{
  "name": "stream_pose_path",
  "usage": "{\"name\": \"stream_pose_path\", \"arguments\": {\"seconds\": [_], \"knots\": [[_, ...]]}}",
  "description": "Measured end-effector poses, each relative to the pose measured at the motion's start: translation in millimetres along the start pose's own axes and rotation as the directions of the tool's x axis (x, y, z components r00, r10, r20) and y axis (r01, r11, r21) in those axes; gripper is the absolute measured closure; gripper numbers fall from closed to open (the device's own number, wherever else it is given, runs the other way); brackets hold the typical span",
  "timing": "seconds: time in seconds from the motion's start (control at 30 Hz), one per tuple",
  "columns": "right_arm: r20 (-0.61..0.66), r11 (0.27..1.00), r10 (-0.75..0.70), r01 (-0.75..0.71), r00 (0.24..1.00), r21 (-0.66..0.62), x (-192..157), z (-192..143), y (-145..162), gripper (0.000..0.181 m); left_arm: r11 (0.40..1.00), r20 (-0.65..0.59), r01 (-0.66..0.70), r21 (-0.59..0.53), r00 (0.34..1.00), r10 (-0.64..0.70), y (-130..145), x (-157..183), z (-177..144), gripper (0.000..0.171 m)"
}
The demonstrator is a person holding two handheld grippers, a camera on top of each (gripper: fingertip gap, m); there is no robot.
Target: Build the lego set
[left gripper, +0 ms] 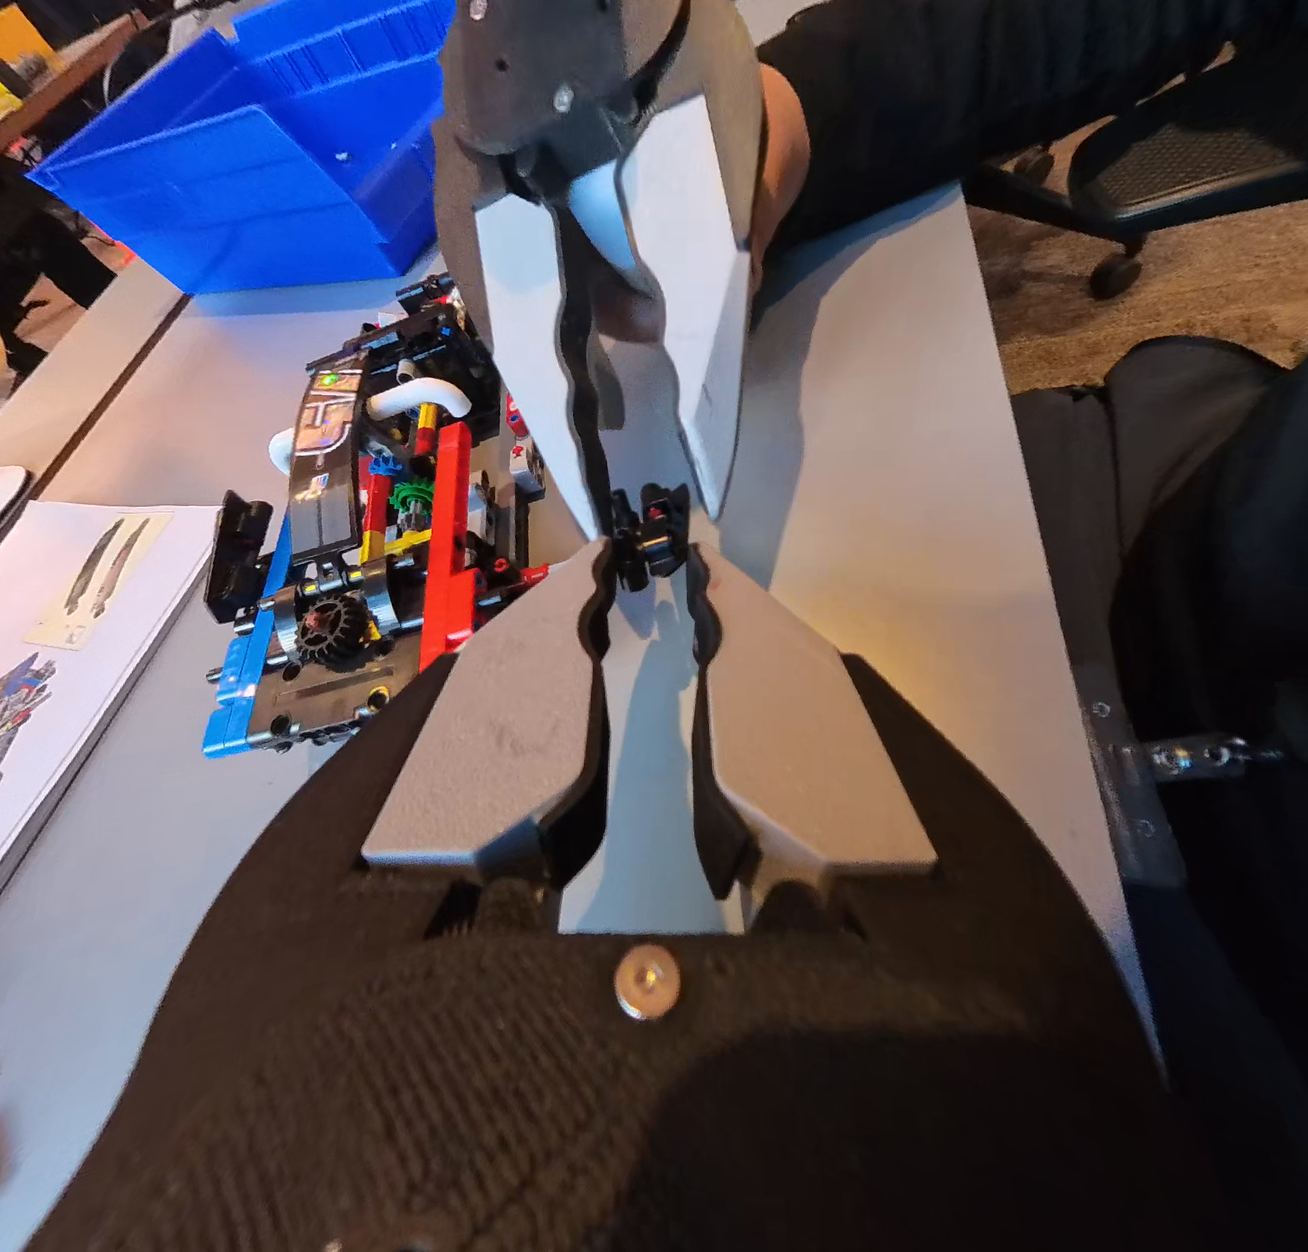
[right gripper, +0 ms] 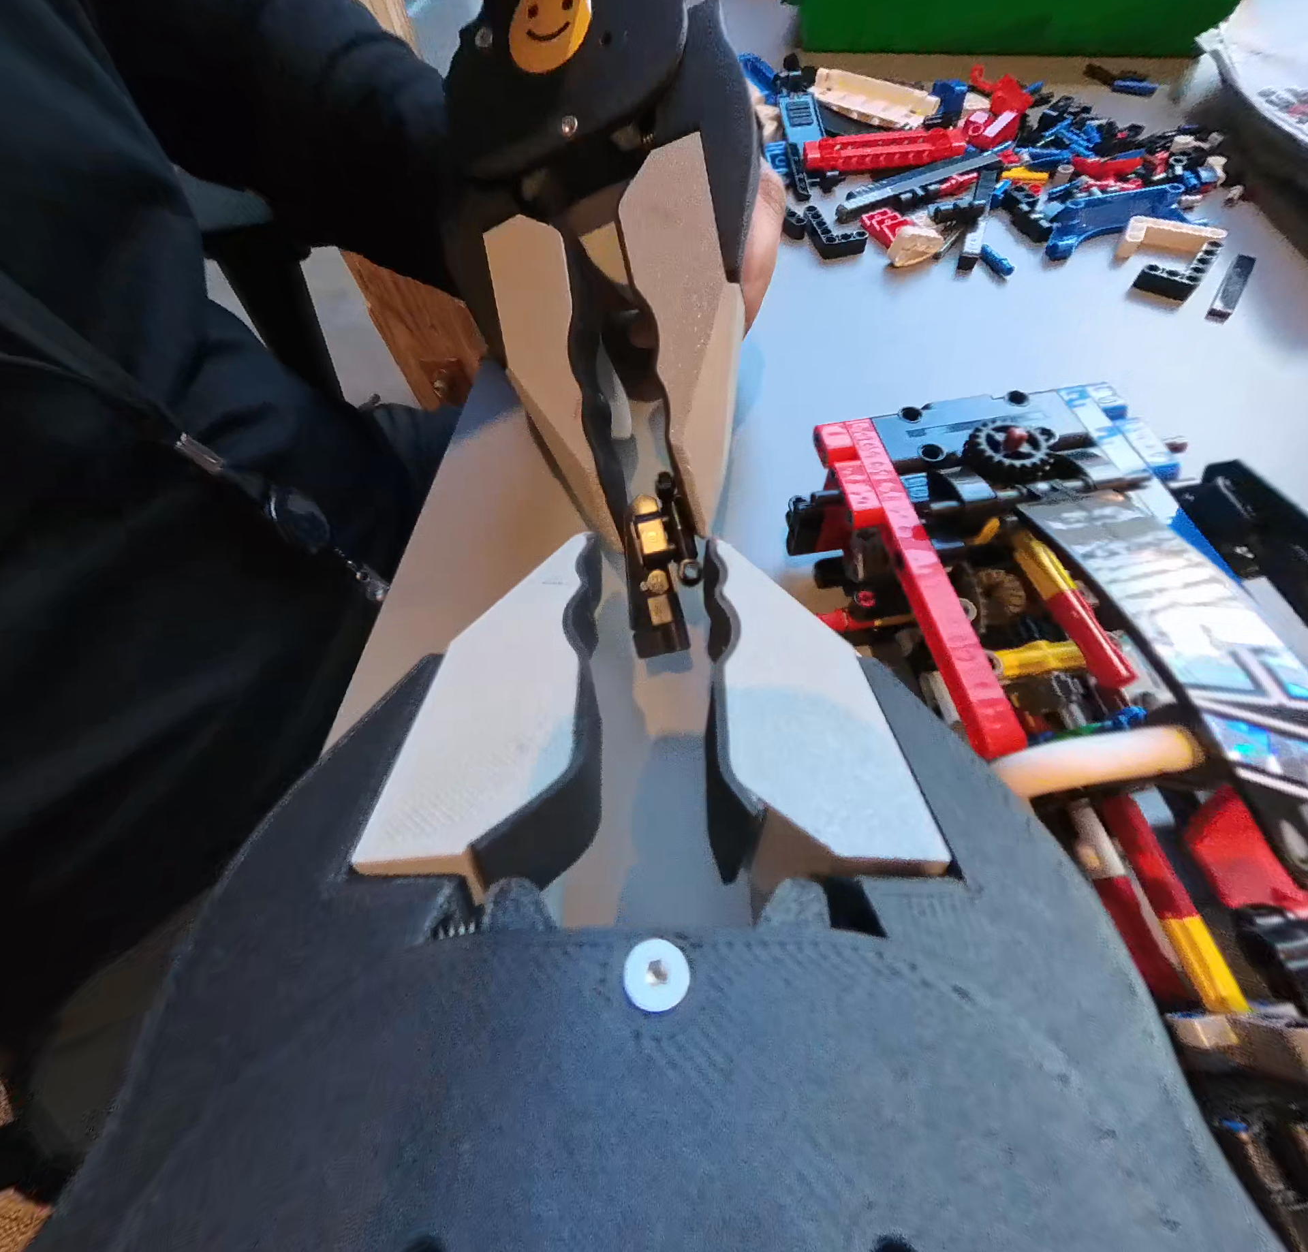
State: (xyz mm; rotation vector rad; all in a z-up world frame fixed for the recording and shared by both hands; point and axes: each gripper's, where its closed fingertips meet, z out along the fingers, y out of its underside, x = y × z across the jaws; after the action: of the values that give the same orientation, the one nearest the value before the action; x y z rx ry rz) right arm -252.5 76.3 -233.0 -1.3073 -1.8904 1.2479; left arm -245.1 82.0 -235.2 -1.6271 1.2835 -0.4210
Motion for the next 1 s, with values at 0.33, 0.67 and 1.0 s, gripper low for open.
{"name": "stream_pose_path", "arguments": {"seconds": [0.33, 0.67, 1.0], "knots": [[0.007, 1.000, -0.006, 0.006, 1.000, -0.019, -0.9, 4.8, 0.8, 0.161, 0.989, -0.034, 0.079, 0.125, 0.997, -0.076, -16.1, -3.5, -9.1, 0.154], [-0.061, 0.999, -0.003, 0.006, 0.998, 0.052, 8.3, 2.7, -10.6, 0.162, 0.981, 0.021, 0.125, 0.146, 0.991, -0.130, -11.0, -17.6, -23.9, 0.148], [-0.215, 0.998, -0.060, 0.064, 0.975, 0.013, 20.7, 7.2, -12.1, 0.162, 0.851, -0.079, 0.519, 0.076, 0.854, -0.514, -4.0, -23.6, -25.5, 0.150]]}}
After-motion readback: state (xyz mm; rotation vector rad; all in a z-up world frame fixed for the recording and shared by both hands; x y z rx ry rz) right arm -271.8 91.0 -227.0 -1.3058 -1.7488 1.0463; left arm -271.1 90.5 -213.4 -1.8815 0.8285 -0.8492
